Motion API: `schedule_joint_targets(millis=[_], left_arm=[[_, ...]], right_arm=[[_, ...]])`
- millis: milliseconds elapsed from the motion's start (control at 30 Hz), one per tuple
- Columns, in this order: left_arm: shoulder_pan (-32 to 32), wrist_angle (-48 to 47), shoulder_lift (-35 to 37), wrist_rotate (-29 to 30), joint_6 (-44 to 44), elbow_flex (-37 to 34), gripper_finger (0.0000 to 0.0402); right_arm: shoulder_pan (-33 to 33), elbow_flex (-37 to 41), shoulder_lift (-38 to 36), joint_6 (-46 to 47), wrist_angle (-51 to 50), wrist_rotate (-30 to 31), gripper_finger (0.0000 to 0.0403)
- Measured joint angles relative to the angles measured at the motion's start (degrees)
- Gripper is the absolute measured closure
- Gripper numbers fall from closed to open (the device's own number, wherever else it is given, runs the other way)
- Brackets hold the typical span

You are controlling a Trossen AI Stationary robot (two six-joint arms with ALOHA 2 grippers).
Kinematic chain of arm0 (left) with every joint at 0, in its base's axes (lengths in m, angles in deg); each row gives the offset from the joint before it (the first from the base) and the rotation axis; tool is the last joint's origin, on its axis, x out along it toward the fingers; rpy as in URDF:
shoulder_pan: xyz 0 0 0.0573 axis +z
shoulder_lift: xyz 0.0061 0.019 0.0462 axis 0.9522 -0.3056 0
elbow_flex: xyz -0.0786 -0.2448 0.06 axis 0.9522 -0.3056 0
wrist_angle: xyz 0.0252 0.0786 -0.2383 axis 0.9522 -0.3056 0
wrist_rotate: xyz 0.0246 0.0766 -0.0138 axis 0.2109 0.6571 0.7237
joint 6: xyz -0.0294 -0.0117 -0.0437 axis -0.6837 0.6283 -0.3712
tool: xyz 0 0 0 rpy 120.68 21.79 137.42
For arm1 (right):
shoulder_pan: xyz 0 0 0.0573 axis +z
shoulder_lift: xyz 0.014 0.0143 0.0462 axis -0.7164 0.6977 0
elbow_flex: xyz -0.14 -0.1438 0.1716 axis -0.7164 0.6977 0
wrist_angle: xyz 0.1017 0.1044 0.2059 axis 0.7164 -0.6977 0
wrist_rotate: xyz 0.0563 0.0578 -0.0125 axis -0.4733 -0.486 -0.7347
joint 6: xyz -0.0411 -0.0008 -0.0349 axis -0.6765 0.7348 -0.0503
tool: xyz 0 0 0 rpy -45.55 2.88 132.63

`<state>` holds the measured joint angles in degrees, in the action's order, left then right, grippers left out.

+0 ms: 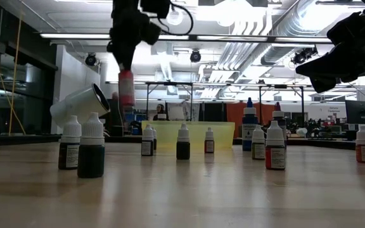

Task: Pick & Place food coloring
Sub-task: Put the large pink food coloring bottle into the yellow container

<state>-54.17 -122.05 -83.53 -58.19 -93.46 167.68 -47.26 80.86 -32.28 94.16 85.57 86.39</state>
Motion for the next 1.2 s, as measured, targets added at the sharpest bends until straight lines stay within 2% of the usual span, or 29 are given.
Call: schedule_joint_targets(millis=[133,333,533,767,900,1200], left_arm=[[0.0,-3.0,-2.7,0.2,1.4,4.2,0.0303],[0.0,-8.0,-9.8,1.5,3.9,14.5,0.0303],[0.5,-8.9,-17.5,1.5,5.8,26.0,0.0303],[2.7,-9.1,-25.1,1.7,9.3,35.5,0.0302],[4.5,-9.1,-27.8,1.7,10.3,38.7,0.0302],[9.7,-8.6,-28.1,3.2,8.1,38.7,0.0302]], right_arm=[[0.0,0.0,0.0,0.0,0.0,0.0,0.0402],[0.0,0.0,0.0,0.0,0.0,0.0,0.0402],[0.0,0.0,0.0,0.0,0.0,0.0,0.0402],[0.0,0.0,0.0,0.0,-0.1,0.0,0.0402],[0.0,0.0,0.0,0.0,-0.2,0.0,0.0402],[0.0,0.0,0.0,0.0,-0.3,0.0,0.0402]])
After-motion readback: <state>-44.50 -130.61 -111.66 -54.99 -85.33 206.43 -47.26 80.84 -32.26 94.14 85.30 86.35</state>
